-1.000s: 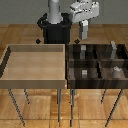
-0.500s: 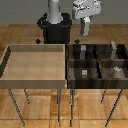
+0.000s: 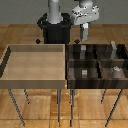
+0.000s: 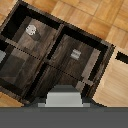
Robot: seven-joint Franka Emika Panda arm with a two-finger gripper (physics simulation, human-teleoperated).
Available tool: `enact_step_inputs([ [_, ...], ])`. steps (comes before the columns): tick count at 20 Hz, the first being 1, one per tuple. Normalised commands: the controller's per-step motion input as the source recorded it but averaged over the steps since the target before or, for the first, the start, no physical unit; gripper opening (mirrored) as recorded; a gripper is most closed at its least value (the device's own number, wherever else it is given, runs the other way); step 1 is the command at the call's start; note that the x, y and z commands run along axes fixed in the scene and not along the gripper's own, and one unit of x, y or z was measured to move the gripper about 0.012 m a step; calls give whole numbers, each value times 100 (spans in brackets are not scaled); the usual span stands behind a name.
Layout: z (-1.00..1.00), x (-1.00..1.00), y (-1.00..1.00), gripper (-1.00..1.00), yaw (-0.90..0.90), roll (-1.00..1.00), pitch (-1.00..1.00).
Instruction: Place the milk carton into the appropriate compartment.
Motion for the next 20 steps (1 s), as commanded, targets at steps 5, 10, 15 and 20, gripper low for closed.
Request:
enact_step_inputs([
  [5,-20,0,0,-100,0,0,0],
  [10,-80,0,0,-100,0,0,0],
  [15,-100,0,0,-100,0,0,0],
  [20,-100,0,0,-100,0,0,0],
])
